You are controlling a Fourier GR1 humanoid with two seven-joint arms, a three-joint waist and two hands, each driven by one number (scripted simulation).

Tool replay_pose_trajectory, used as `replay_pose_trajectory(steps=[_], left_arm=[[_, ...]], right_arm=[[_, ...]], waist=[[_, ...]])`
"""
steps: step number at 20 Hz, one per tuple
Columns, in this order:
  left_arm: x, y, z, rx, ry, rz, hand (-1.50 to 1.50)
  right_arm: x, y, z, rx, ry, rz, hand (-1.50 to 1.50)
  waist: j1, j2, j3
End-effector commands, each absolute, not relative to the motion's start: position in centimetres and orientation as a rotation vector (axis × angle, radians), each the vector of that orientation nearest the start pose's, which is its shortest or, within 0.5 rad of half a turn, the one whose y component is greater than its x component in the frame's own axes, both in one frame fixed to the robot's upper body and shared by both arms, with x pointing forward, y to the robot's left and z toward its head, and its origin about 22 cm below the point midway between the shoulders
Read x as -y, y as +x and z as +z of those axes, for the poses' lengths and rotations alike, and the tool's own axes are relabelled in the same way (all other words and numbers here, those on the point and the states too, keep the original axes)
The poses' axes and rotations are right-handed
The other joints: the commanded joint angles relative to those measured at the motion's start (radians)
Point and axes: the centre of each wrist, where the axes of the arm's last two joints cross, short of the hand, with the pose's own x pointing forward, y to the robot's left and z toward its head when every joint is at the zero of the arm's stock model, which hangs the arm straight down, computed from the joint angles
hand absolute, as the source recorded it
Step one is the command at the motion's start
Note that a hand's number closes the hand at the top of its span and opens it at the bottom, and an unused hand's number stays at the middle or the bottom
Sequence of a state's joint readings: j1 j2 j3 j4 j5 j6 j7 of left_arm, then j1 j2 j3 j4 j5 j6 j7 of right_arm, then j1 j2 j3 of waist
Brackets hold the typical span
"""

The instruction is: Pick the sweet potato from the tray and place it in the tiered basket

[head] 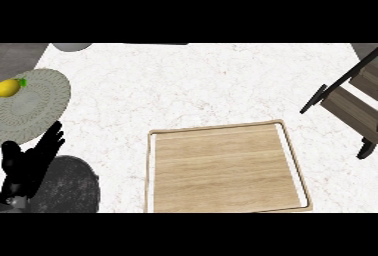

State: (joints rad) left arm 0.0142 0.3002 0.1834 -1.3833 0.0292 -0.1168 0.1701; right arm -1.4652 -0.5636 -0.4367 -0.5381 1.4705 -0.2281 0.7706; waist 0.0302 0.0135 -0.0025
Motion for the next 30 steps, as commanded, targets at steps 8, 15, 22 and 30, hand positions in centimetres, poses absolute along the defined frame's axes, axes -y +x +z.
replay_pose_trajectory(steps=[8,15,22,30], left_arm=[[-35.0,22.4,-1.1,1.209,0.26,-0.095,0.0],[-35.6,23.1,-0.3,1.229,0.266,-0.105,0.0],[-33.7,23.6,-1.4,1.217,0.243,-0.097,0.0],[-34.6,23.0,-1.4,1.225,0.257,-0.095,0.0]], right_arm=[[36.2,42.5,39.6,0.676,-1.924,0.488,1.5],[37.7,41.8,40.5,0.645,-1.906,0.599,1.5],[36.5,42.6,40.3,0.543,-1.751,0.58,1.5],[40.4,41.5,38.8,0.266,-1.536,0.385,-1.5]], waist=[[0.007,-0.003,0.002],[0.017,0.002,0.003],[0.007,-0.002,0.002],[0.01,0.0,0.003]])
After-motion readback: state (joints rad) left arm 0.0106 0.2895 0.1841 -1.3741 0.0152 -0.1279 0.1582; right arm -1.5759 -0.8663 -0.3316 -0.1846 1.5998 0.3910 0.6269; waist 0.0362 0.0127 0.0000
